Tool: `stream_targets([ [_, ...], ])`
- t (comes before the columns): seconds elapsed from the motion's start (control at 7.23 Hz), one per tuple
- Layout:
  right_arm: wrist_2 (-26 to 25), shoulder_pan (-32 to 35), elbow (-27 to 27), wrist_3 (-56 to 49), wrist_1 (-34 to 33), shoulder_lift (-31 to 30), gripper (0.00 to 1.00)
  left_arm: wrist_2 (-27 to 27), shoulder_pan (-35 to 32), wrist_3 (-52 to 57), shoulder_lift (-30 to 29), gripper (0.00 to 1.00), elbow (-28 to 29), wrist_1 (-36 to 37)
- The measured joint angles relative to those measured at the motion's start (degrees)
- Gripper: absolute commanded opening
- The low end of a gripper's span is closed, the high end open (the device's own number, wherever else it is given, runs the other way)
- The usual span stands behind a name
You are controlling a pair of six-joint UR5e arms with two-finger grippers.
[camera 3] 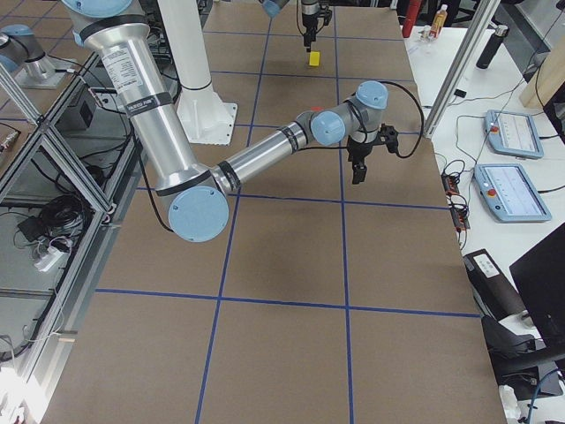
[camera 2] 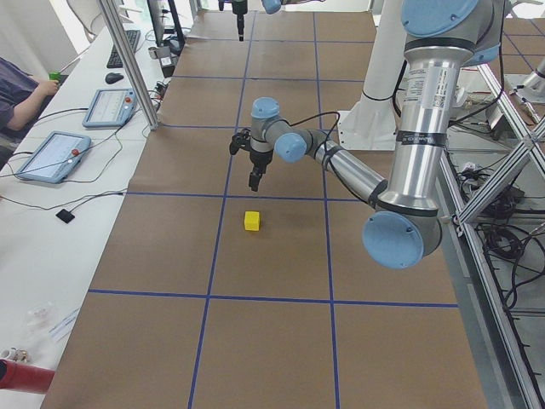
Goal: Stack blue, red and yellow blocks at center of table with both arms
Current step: 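Move the left gripper to the yellow cube and grasp it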
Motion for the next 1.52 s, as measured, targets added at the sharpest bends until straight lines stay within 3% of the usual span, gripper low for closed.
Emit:
stream_targets([
  [0.42,0.0,-0.06,0.11,0.2,0.0,0.08,1.0,0.89,-0.28,-0.89,2.28,1.0,5.04,-4.82],
  [1.52,-0.16,-0.5,0.02,0.21,0.0,0.16,1.0,1.32,-0.16,-1.01,-0.78,1.0,15.17,-9.24],
])
